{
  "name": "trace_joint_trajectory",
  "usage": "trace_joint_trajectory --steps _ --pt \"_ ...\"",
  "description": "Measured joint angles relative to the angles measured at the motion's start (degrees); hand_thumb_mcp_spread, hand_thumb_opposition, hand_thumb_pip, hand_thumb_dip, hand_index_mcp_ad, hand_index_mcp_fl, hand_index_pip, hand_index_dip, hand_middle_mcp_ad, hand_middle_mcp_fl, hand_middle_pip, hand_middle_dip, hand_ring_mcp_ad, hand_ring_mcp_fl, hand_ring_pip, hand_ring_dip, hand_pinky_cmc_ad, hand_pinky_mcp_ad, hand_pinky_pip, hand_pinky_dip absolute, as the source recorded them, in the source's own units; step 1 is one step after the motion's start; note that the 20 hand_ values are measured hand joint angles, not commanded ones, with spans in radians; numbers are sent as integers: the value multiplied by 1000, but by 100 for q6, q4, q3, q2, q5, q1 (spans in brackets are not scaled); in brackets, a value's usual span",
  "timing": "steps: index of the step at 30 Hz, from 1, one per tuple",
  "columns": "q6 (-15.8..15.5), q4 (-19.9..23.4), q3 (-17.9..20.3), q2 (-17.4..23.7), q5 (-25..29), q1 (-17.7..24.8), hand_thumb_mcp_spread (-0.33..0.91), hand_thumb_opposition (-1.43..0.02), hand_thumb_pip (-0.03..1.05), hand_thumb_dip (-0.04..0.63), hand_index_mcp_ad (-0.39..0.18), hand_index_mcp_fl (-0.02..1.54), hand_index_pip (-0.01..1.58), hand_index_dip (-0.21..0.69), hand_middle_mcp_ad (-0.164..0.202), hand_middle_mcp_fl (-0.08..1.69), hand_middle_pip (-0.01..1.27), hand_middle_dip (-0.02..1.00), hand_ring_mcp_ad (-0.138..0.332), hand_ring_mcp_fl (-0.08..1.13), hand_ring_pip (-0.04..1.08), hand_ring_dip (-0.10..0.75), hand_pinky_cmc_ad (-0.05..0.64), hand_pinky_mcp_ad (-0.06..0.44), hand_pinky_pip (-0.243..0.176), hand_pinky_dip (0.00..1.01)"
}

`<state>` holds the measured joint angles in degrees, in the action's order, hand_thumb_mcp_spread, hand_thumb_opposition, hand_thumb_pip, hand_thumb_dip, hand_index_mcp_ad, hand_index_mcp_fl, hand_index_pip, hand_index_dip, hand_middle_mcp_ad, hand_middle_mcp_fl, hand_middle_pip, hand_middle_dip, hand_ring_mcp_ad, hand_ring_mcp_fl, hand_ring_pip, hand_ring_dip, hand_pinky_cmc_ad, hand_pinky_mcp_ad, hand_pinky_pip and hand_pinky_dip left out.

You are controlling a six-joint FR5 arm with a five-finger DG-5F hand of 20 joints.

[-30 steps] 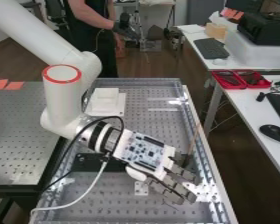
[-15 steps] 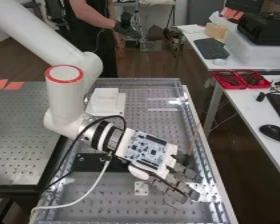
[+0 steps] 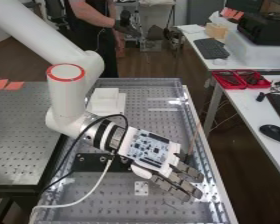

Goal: Grab the drill bit and place it in the clear container

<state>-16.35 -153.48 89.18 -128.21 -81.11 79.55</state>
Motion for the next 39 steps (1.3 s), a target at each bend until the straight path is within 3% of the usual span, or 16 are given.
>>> trace_joint_trajectory --steps 23,33,39 --pt "-308 -299 104 696 -223 -8 648 -1011 443 265 -129 885 1021 230 75 314 126 255 185 127 110 157 375 166 -26 182" --pt "-462 -337 330 1189 -388 76 646 -1018 445 269 -129 899 976 236 75 344 131 269 187 133 105 161 375 166 -26 178" --pt "-586 -354 550 1487 -150 244 646 -1018 445 269 -129 899 960 248 75 344 127 271 187 127 113 168 375 166 -26 182"
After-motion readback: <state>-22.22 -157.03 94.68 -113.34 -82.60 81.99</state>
